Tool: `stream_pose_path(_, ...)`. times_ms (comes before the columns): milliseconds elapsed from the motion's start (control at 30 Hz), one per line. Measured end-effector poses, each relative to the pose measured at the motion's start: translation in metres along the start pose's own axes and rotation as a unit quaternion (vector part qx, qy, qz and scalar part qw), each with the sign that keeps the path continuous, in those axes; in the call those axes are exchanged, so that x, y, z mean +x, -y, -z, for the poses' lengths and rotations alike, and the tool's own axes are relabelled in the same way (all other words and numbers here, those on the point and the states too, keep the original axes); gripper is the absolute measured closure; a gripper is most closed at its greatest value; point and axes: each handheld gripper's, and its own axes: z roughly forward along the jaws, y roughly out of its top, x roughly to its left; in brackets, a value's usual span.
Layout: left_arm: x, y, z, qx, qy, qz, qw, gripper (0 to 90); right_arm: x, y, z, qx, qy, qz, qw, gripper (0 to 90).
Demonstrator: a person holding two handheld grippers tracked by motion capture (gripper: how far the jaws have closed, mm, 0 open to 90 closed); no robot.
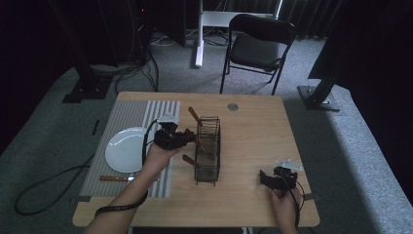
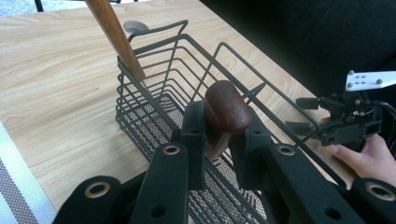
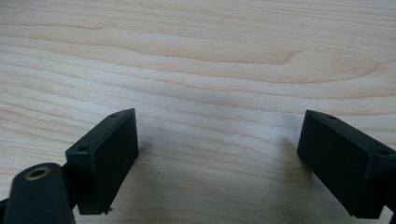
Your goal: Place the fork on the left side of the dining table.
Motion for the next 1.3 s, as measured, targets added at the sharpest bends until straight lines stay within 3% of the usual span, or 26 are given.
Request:
stream_pose_path(200,0.001,-0.002,0.004,0.001,0.0,0.009,1.0,77.0,0.0,0.0,0.0,0.0,0.0,0.0,1.0,12.0)
stream_pose_path(400,-0.005,-0.009,0.015,-0.01,-0.006,-0.001,0.9999,77.6,0.0,0.0,0.0,0.0,0.0,0.0,1.0,12.0)
stream_pose_path(500,-0.01,-0.014,0.024,-0.016,0.003,-0.006,0.9998,80.6,0.0,0.0,0.0,-0.001,0.0,0.0,1.0,12.0)
stream_pose_path(633,-0.022,-0.022,0.038,-0.025,0.002,-0.025,0.9994,80.7,0.0,0.0,0.0,-0.001,0.0,0.0,1.0,12.0)
stream_pose_path(833,-0.028,-0.031,0.055,-0.042,0.007,-0.028,0.9987,80.8,0.0,0.0,0.0,0.0,0.0,0.0,1.0,12.0)
stream_pose_path(1067,-0.028,-0.043,0.079,-0.065,0.004,-0.028,0.9975,80.7,0.0,0.0,0.0,0.0,0.0,0.0,1.0,12.0)
stream_pose_path(1300,-0.018,-0.057,0.106,-0.089,-0.024,-0.02,0.9956,80.7,0.0,0.0,0.0,0.0,0.0,0.0,1.0,12.0)
